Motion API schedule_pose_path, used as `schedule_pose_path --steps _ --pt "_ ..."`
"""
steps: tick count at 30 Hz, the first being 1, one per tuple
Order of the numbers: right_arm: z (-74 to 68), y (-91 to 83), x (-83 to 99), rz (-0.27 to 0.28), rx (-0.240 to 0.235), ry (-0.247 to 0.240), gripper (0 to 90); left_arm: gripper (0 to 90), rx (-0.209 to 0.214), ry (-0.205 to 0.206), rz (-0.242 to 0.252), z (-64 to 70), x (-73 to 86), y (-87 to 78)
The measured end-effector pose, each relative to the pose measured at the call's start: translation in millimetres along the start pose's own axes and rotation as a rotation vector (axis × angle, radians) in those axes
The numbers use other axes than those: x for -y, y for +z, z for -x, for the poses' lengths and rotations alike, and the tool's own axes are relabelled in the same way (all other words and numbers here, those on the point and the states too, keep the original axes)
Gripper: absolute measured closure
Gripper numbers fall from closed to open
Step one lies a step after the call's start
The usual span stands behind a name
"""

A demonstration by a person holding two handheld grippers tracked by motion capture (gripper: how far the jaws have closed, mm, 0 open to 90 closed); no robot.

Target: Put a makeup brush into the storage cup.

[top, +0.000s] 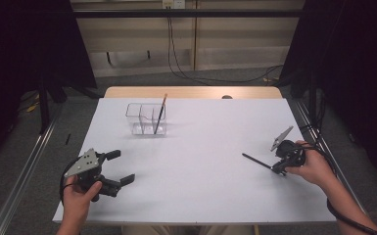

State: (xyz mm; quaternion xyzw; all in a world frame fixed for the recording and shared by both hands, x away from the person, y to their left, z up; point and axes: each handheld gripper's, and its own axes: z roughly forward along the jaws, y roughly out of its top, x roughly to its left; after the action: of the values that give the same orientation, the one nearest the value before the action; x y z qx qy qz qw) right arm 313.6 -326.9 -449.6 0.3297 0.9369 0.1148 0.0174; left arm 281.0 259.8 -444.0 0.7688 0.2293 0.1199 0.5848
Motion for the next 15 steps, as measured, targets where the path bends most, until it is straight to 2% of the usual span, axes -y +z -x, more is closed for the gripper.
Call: schedule_pose_path --steps 7,11,15 --pt "1.3 -0.6 1.2 0.008 -0.011 0.022 83.9 0.0 0.004 0.005 -0.003 0.5 -0.7 2.1" --pt "3.9 -1.3 3.9 0.031 -0.020 0.023 83.9 0.0 0.007 0.002 0.001 0.8 -1.7 2.1" --pt "1.2 -2.2 2.6 0.022 -0.012 0.019 83.9 0.0 0.004 0.003 0.002 0.6 -1.6 1.1"
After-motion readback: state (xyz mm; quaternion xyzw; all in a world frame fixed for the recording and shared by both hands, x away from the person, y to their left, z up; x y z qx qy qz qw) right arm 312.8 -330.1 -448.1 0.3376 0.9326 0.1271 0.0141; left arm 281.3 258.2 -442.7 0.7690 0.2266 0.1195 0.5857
